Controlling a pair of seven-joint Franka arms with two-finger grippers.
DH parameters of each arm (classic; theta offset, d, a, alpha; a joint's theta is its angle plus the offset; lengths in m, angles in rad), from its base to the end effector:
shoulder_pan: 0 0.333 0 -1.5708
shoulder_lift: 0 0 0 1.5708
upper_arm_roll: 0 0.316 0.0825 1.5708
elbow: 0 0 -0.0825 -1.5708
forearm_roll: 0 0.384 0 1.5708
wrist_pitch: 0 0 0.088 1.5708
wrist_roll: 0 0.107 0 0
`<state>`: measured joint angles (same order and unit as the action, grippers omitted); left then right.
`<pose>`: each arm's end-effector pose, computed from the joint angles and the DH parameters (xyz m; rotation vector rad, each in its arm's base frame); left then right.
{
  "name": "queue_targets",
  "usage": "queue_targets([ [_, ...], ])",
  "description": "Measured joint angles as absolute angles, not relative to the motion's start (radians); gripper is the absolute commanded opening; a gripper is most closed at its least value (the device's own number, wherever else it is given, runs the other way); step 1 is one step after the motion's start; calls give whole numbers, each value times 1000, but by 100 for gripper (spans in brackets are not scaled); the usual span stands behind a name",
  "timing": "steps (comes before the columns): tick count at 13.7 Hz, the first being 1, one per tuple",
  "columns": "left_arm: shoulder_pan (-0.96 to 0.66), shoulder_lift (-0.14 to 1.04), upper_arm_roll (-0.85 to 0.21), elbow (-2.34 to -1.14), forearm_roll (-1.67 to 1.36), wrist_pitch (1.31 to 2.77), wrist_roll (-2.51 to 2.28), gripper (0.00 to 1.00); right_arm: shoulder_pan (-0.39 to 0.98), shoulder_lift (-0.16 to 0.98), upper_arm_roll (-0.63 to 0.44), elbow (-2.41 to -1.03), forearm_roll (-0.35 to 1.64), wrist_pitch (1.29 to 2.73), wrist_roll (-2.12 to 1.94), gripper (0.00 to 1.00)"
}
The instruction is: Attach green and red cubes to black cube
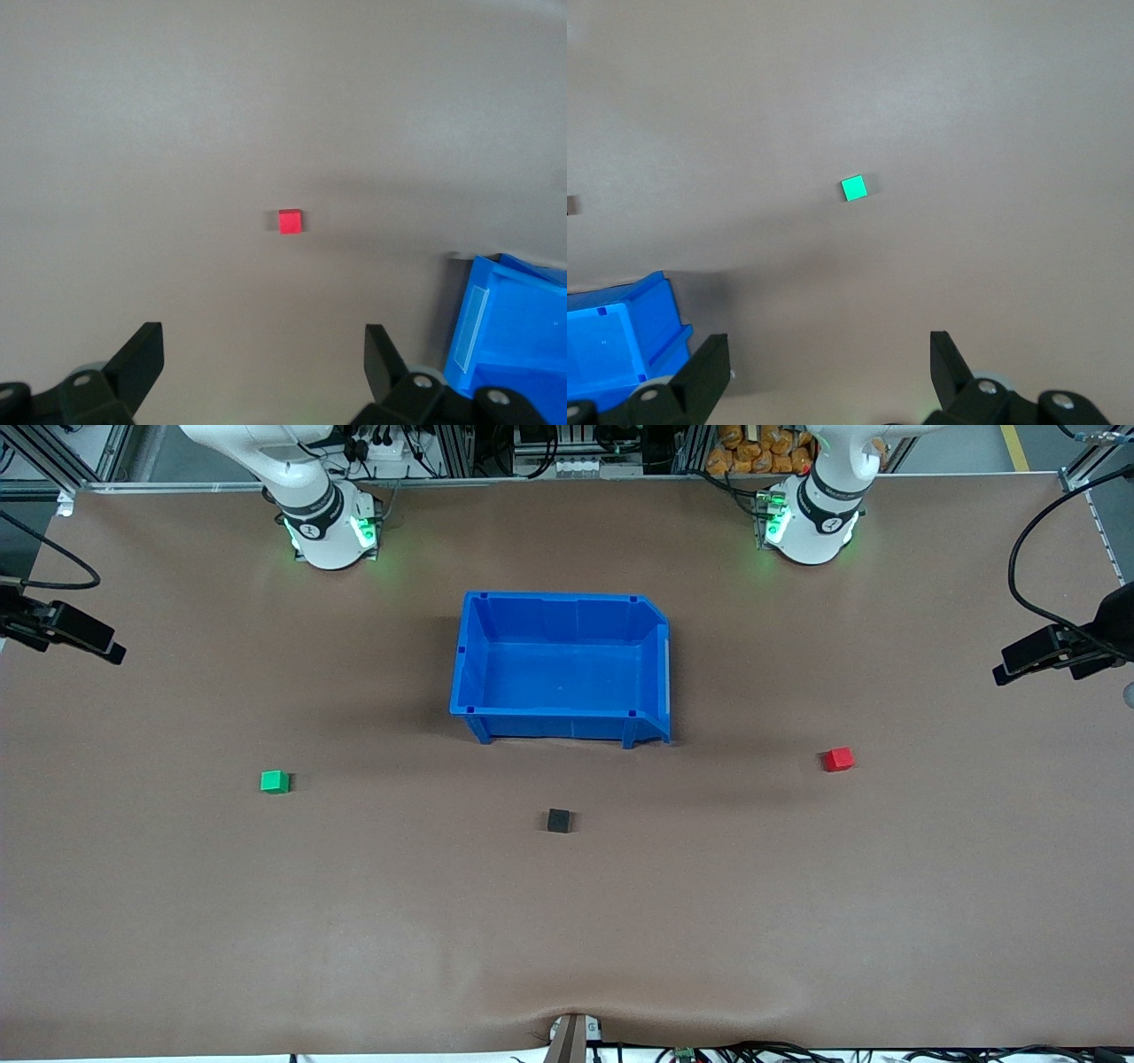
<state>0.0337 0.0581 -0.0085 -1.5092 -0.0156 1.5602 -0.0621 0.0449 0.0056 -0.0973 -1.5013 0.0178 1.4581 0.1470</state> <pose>0.5715 0.0129 0.6199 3.1226 0.1362 -0.0116 0.5443 -0.0263 0.6443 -3.1105 0.3087 0.0774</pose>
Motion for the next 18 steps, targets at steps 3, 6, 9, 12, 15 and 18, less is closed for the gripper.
queue_targets([
  [3, 34, 58, -8, -1510, -16, 1560, -62, 100, 45, 6, -97, -1501, 18, 1458, 147, 100],
  [6, 34, 59, -8, -1510, -16, 1560, -62, 100, 45, 6, -97, -1501, 18, 1457, 147, 100],
  [9, 34, 63, -8, -1510, -16, 1560, -62, 100, 45, 6, -96, -1502, 18, 1457, 147, 100],
  [12, 39, 73, -8, -1510, -16, 1560, -62, 100, 45, 6, -96, -1502, 18, 1458, 147, 100],
  [15, 65, 105, -7, -1510, -16, 1560, -62, 100, 45, 6, -95, -1502, 18, 1458, 147, 100],
  [18, 75, 147, -7, -1510, -16, 1560, -62, 100, 47, 6, -95, -1501, 18, 1458, 147, 100],
])
